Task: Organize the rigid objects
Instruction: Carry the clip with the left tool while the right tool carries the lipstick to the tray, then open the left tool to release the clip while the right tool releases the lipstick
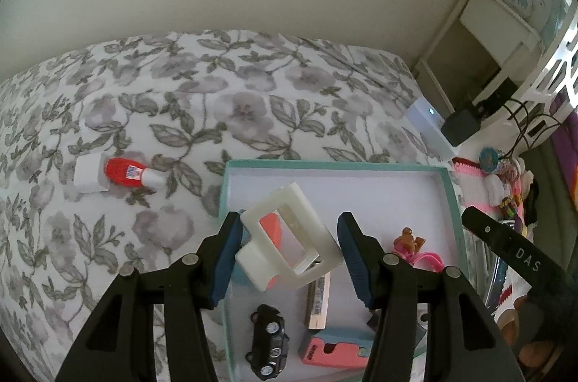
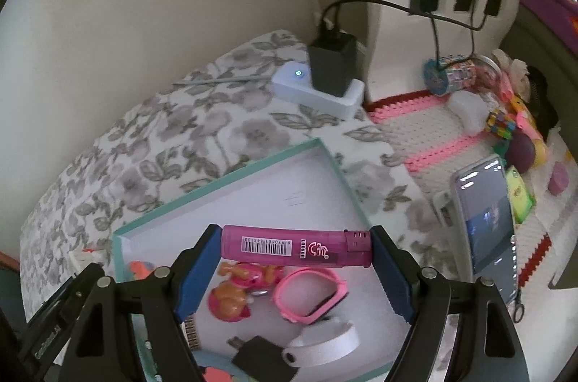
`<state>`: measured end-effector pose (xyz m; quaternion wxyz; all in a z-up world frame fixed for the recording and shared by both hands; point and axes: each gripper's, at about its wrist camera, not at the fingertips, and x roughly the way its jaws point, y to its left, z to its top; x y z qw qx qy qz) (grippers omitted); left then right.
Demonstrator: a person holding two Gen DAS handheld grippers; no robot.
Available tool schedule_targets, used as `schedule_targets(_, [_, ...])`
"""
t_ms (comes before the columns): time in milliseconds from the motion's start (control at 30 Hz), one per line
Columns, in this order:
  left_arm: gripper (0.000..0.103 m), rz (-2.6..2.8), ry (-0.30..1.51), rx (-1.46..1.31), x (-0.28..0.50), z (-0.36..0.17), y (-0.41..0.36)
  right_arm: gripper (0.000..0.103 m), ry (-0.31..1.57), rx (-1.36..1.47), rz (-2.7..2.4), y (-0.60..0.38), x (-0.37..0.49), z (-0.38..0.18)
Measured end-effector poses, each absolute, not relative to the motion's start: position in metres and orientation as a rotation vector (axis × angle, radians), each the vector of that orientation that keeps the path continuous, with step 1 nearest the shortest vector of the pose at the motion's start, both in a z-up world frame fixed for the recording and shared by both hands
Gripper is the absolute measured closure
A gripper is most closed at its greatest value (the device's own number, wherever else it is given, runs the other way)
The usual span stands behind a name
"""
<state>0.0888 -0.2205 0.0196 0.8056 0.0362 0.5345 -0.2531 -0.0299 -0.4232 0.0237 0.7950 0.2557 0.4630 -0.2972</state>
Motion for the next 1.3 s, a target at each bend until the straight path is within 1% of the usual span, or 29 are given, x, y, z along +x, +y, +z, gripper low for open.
schedule_targets(400, [0.047, -0.563, 1.173, 0.16, 0.077, 0.001, -0.245, 0.02, 1.056, 0.546, -0.644, -0.429, -0.028, 0.003])
schedule_targets(1300, [0.046, -0.533, 1.253, 0.183, 0.081, -0.03, -0.243, 0.02, 1.165, 0.577, -0.622, -0.427, -0.021, -0.038])
